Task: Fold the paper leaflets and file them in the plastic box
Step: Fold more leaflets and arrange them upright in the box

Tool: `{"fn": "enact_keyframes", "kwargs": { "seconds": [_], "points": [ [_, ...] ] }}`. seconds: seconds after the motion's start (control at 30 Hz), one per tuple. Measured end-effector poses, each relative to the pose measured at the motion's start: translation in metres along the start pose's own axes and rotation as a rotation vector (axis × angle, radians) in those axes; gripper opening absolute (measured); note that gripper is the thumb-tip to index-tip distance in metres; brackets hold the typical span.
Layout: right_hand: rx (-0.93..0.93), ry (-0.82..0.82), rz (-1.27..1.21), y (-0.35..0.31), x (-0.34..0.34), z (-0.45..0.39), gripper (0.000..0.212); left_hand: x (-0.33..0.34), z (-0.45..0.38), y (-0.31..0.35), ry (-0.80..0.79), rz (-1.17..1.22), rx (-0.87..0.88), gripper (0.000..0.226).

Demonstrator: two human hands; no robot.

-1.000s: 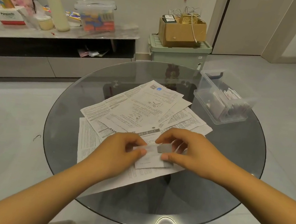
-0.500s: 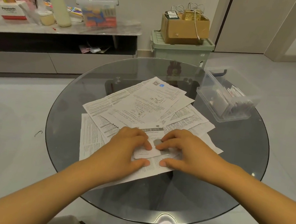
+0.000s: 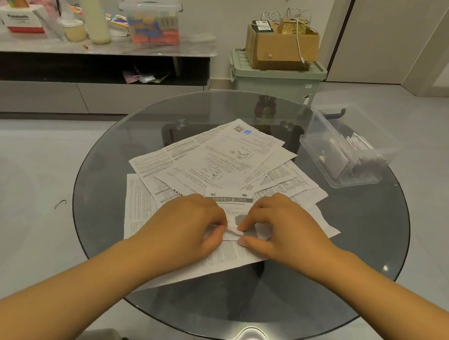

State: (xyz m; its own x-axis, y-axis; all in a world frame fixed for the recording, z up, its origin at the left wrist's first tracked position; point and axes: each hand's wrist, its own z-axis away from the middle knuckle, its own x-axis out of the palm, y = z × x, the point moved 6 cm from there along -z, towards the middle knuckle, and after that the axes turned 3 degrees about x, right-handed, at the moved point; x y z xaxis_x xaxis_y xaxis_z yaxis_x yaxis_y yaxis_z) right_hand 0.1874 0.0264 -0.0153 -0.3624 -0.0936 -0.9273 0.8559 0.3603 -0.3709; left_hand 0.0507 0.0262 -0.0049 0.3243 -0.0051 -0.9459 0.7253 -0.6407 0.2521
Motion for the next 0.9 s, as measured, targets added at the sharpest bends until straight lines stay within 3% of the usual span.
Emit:
{"fn": "enact_keyframes", "kwargs": {
  "seconds": [0.23,0.57,0.77,0.9],
  "points": [
    [-0.031,0.065,-0.052,-0.004,-0.005,0.001,0.018,0.007,0.001,-0.004,-0.078,0.026,-0.001,0.031],
    [0.073,0.096,-0.183,0.0,-0.003,-0.003,0.018,0.001,-0.002,-0.013,0.0,0.229,-0.197,0.003],
    [0.154,0.136,-0.241,0.004,0.003,-0.015,0.037,0.011,-0.004,-0.021,-0.021,0.21,-0.247,0.039],
    [0.152,0.144,-0.156,0.003,0.009,-0.02,0.042,0.015,-0.005,-0.024,-0.033,0.193,-0.255,0.048]
  ]
}}
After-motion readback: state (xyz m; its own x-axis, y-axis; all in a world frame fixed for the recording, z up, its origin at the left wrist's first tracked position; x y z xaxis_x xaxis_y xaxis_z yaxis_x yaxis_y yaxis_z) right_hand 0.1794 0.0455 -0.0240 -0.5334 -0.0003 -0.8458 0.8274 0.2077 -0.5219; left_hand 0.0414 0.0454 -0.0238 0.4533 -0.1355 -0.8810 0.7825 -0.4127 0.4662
